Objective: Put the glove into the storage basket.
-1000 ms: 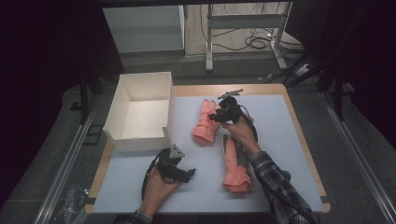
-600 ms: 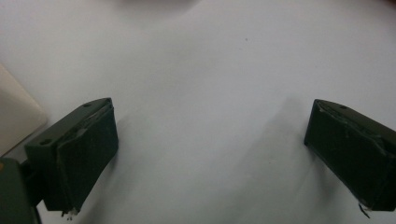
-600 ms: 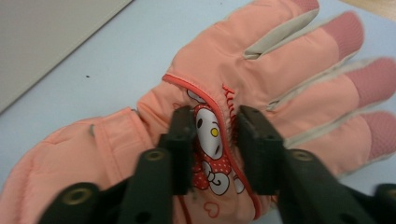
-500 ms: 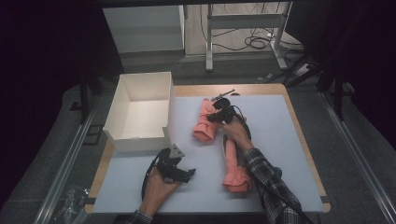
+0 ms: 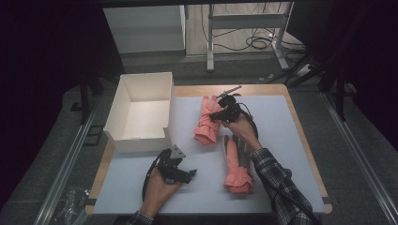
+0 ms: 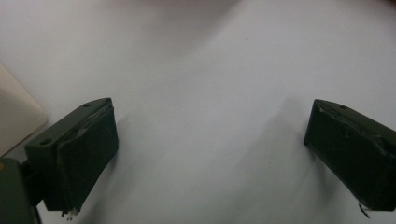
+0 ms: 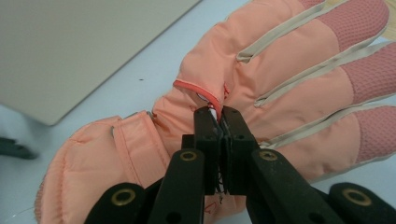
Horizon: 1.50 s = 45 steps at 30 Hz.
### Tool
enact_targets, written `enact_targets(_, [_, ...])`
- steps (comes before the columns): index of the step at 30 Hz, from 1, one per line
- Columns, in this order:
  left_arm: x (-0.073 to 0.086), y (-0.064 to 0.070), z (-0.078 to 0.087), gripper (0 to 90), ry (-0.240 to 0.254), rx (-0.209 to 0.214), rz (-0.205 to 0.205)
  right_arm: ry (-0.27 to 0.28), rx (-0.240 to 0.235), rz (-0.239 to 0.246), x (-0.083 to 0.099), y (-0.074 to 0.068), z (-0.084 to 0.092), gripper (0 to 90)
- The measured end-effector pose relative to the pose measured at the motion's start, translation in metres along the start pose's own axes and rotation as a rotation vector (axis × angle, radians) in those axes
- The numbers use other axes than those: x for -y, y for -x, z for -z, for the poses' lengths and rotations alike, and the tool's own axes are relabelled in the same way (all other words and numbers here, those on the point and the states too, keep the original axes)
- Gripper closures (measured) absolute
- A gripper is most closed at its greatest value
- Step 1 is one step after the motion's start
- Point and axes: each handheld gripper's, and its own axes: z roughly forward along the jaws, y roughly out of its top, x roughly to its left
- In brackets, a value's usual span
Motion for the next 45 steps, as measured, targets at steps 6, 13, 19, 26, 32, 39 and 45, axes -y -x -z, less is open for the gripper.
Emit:
enact_targets(6, [0.000,0.000,0.000,2.9,-0.002,-0.001,-0.003,0.019,-0.045,0.038,-0.002,-0.010,0.020,85.5])
enact_targets(13, [0.000,0.000,0.000,2.9,0.000,-0.001,-0.007,0.027,-0.078,0.068,0.003,-0.023,0.043,85.4])
enact_targets(19, [0.000,0.000,0.000,2.9,0.001,0.000,-0.005,0.025,-0.103,0.064,0.014,-0.035,0.068,85.3])
enact_targets(26, [0.000,-0.001,0.000,2.8,-0.003,-0.001,-0.009,0.014,-0.111,0.062,0.036,-0.044,0.100,85.2])
enact_targets(32, [0.000,0.000,0.000,2.9,0.000,-0.001,-0.006,0.016,-0.114,0.076,0.059,-0.050,0.124,85.1])
enact_targets(39, [0.000,0.000,0.000,2.8,-0.001,-0.001,-0.006,0.004,-0.104,0.050,0.093,-0.050,0.142,85.0])
enact_targets(45, [0.000,0.000,0.000,2.8,0.000,-0.002,-0.006,-0.003,-0.100,0.041,0.116,-0.051,0.138,84.4])
